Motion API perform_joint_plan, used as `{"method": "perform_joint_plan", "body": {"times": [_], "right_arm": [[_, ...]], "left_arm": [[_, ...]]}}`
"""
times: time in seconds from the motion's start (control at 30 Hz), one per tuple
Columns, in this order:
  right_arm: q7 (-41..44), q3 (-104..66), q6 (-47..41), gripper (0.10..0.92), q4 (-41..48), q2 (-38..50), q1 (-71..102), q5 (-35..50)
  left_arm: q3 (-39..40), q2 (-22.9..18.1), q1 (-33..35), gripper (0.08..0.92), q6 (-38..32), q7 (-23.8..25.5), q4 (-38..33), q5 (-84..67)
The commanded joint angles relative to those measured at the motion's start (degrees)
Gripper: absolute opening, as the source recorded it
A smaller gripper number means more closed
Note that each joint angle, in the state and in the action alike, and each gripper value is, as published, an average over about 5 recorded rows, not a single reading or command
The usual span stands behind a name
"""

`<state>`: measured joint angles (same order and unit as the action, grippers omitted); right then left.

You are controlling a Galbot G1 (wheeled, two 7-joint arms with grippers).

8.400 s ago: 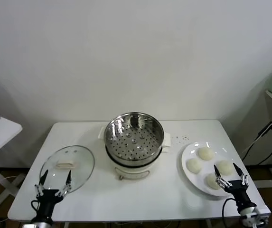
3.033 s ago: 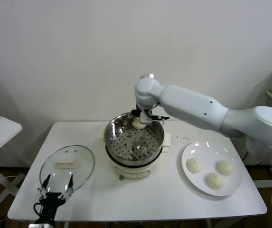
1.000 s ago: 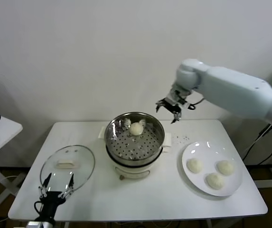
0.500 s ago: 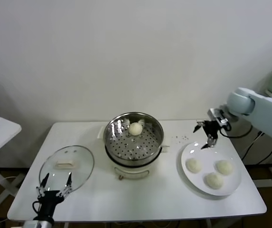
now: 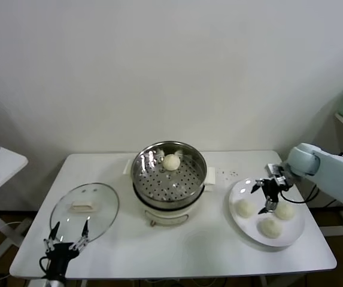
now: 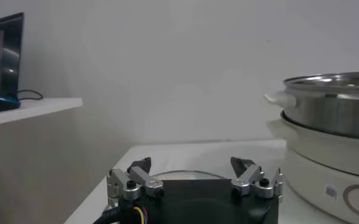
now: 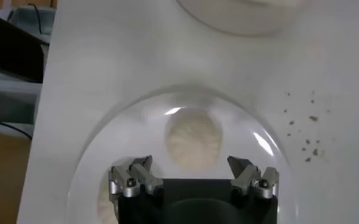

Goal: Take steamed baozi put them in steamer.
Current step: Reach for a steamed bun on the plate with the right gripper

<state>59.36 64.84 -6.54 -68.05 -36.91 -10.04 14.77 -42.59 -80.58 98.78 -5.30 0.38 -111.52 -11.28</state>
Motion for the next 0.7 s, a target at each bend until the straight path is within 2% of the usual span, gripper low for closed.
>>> {"method": "perform_joint_plan", "body": {"times": [0.03,0.33,0.7], "right_arm": [[-1.3,-2.3,-0.4,0.823,3.9,-3.6,4.5,-0.8],[-1.1,-2.0,-0.3,0.823,7.5,-8.0,4.3,-1.2],[-0.1,-1.8,-0.3,0.816,9.0,-9.1,4.4,-2.5]], "left_arm": [[-0.1,0.0,0.1,0.823,0.1,-0.2,0.2,-0.4],[-0.2,0.1,-0.2,0.823,0.0,-0.2,0.9,-0.6],[-0.1,0.1,-0.4,0.823,0.0,-0.4,1.3,-0.8]]}}
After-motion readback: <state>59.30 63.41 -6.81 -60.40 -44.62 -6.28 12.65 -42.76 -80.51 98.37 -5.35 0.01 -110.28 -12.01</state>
